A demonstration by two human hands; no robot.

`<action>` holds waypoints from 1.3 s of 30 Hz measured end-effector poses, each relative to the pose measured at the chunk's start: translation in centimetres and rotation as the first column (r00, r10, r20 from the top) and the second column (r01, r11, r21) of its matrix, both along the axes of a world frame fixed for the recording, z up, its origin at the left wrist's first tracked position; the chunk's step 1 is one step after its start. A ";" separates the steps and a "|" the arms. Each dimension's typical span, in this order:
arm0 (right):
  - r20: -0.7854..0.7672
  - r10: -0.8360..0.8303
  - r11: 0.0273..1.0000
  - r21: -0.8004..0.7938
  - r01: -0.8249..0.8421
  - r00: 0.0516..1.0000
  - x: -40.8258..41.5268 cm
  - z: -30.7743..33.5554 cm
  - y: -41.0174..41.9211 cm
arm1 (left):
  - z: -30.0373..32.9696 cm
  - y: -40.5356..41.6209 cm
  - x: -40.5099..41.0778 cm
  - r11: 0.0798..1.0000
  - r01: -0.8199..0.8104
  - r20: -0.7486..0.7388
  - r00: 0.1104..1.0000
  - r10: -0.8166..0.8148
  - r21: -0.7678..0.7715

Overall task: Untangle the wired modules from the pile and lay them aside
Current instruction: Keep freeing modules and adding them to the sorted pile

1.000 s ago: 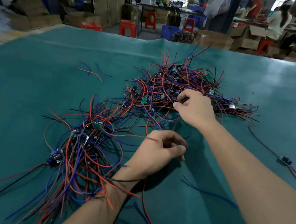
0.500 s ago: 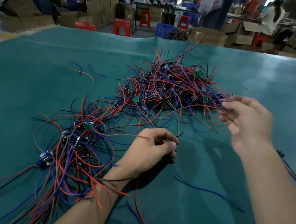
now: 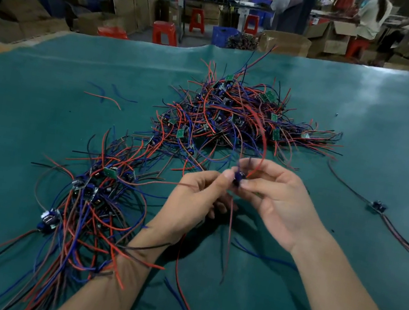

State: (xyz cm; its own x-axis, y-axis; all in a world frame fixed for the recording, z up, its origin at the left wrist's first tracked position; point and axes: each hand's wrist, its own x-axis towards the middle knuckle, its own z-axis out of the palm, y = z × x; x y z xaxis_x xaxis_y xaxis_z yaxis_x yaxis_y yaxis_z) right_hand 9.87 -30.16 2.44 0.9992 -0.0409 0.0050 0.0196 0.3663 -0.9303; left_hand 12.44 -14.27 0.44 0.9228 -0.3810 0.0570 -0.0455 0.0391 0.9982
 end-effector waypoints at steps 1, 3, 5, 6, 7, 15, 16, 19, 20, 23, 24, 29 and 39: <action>0.002 -0.010 0.999 -0.030 0.010 1.000 0.0 -0.2 0.3 | 0.0 0.1 0.0 1.000 0.008 0.024 1.000 -0.009 0.019; 0.005 -0.037 0.997 -0.063 0.037 0.999 0.1 -0.4 0.5 | -0.2 0.2 0.0 0.999 0.000 0.051 0.999 -0.002 0.036; 0.018 -0.076 0.994 -0.082 0.077 0.997 0.2 -0.6 0.5 | -0.3 0.3 0.0 1.000 -0.013 0.044 0.999 0.012 0.025; 0.032 -0.095 0.989 -0.110 0.098 0.995 0.2 -0.6 0.5 | -0.2 0.3 0.0 1.000 -0.019 0.025 1.000 0.019 0.003; 0.050 -0.109 0.982 -0.151 0.115 0.993 0.2 -0.7 0.5 | -0.1 0.2 0.0 0.999 -0.032 0.001 0.999 0.032 -0.025; 0.223 -0.092 0.895 -0.409 0.179 0.970 0.2 -0.7 0.6 | 0.0 0.2 -0.1 0.999 0.001 -0.029 1.000 -0.003 -0.050; 0.232 -0.103 0.896 -0.401 0.192 0.967 0.2 -0.7 0.6 | 0.0 0.3 -0.1 0.999 0.008 -0.025 1.000 -0.010 -0.052; 0.248 -0.127 0.914 -0.348 0.210 0.961 0.4 -0.8 0.5 | -0.1 0.3 -0.1 0.997 0.019 -0.030 0.999 -0.022 -0.069; 0.254 -0.123 0.911 -0.354 0.210 0.959 0.4 -0.9 0.5 | -0.1 0.3 0.0 0.997 0.006 -0.031 0.999 -0.008 -0.071; 0.285 -0.126 0.885 -0.401 0.237 0.950 0.4 -1.2 0.9 | -0.3 0.1 0.2 0.994 -0.075 -0.042 0.997 0.072 -0.079; 0.293 -0.137 0.882 -0.399 0.251 0.946 0.5 -1.3 1.0 | -0.4 0.0 0.3 0.992 -0.098 -0.045 0.994 0.095 -0.083; 0.300 -0.190 0.880 -0.370 0.298 0.935 0.6 -1.3 0.6 | -0.7 0.0 0.5 0.994 -0.101 0.028 0.994 0.103 -0.043; 0.367 -0.422 0.648 -0.518 0.559 0.829 1.3 -1.6 -1.3 | -0.8 0.2 0.5 1.000 -0.019 0.068 0.998 0.019 -0.003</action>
State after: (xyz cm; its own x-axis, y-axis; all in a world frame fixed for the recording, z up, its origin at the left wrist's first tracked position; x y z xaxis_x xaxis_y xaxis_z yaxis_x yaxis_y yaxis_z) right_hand 11.14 -31.43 0.82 0.8056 -0.4449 0.3913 0.2386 -0.3609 -0.9015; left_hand 12.90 -14.05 -0.36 0.9238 -0.3633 0.1207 -0.1141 0.0395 0.9927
